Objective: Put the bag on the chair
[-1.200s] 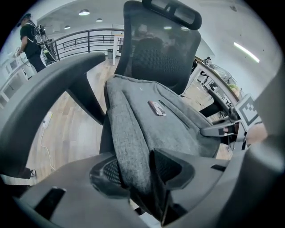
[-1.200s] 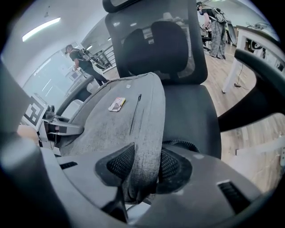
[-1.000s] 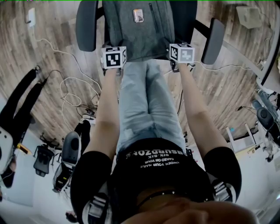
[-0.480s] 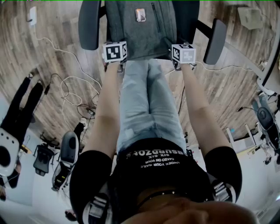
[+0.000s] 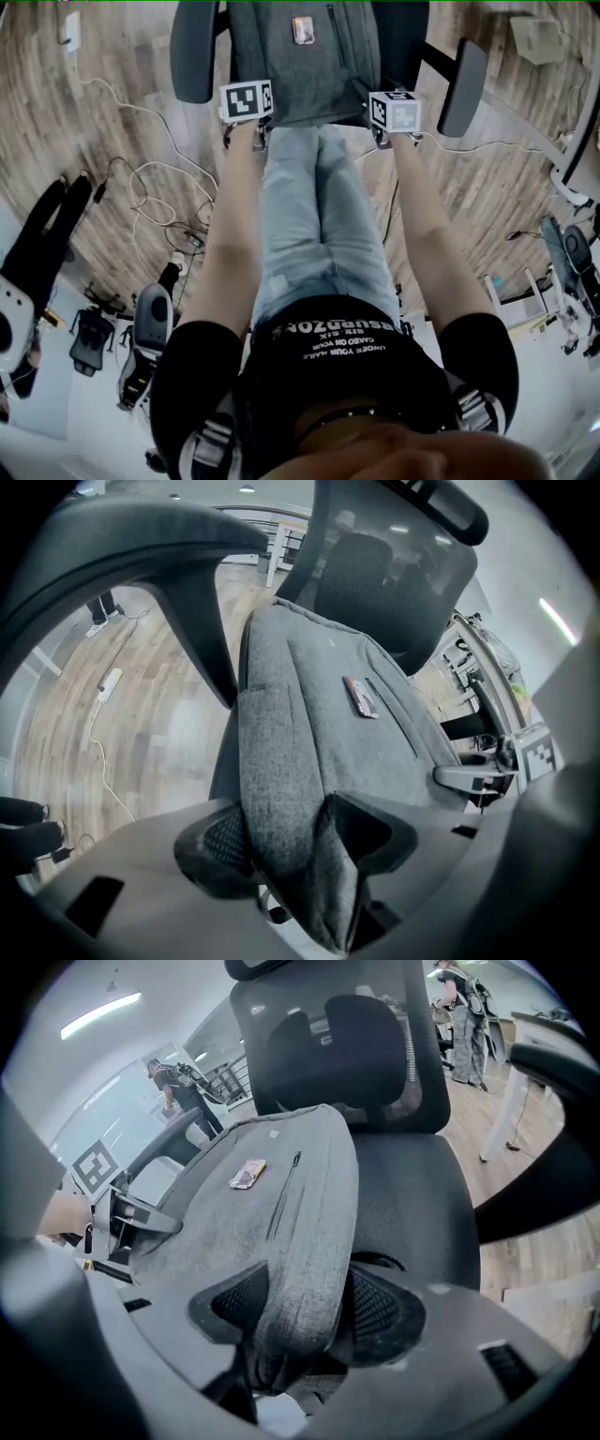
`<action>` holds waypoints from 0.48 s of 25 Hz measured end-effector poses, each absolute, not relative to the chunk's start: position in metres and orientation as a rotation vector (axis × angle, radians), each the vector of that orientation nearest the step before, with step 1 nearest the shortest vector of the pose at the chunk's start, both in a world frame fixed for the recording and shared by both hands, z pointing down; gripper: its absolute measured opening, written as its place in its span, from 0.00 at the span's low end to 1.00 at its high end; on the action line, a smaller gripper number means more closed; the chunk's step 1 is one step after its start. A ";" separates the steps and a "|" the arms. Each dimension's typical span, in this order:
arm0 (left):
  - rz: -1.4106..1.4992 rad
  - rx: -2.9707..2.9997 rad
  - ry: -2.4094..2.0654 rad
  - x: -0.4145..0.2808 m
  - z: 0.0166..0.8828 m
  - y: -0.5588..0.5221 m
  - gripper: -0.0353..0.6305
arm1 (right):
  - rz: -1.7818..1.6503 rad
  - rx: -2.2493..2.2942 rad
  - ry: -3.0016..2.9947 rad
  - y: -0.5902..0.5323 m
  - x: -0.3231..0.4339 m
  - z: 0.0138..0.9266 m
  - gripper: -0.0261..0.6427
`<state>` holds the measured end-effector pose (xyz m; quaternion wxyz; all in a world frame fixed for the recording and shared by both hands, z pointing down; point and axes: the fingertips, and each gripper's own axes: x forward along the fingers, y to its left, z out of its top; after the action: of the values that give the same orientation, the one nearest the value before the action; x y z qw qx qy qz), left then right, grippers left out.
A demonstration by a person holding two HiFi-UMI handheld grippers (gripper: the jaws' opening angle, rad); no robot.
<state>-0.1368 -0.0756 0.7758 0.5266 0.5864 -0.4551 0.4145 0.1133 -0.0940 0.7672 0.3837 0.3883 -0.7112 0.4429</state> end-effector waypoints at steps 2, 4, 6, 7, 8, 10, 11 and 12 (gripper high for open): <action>0.987 1.395 -1.078 -0.134 0.772 -0.071 0.43 | 1.109 0.943 -1.816 -0.093 0.112 0.764 0.48; 1.046 1.444 -1.138 -0.136 0.765 -0.076 0.47 | 1.084 0.934 -1.823 -0.094 0.112 0.761 0.49; 1.096 1.482 -1.240 -0.141 0.755 -0.083 0.47 | 1.050 0.975 -1.821 -0.096 0.118 0.760 0.50; 1.108 1.488 -1.299 -0.144 0.749 -0.085 0.47 | 1.022 1.012 -1.818 -0.098 0.122 0.760 0.50; 1.109 1.492 -1.353 -0.146 0.742 -0.086 0.47 | 0.991 1.053 -1.814 -0.102 0.126 0.757 0.50; 1.090 1.504 -1.408 -0.143 0.728 -0.087 0.47 | 0.949 1.121 -1.809 -0.109 0.132 0.745 0.49; 1.083 1.519 -1.410 -0.140 0.721 -0.087 0.47 | 0.942 1.136 -1.812 -0.110 0.132 0.738 0.49; 1.083 1.543 -1.402 -0.135 0.715 -0.086 0.46 | 0.938 1.138 -1.821 -0.109 0.131 0.732 0.47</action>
<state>-0.1354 -0.0864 0.7145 0.3856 0.6059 -0.5507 0.4254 0.1312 -0.1092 0.7318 0.3885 0.4476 -0.7159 0.3690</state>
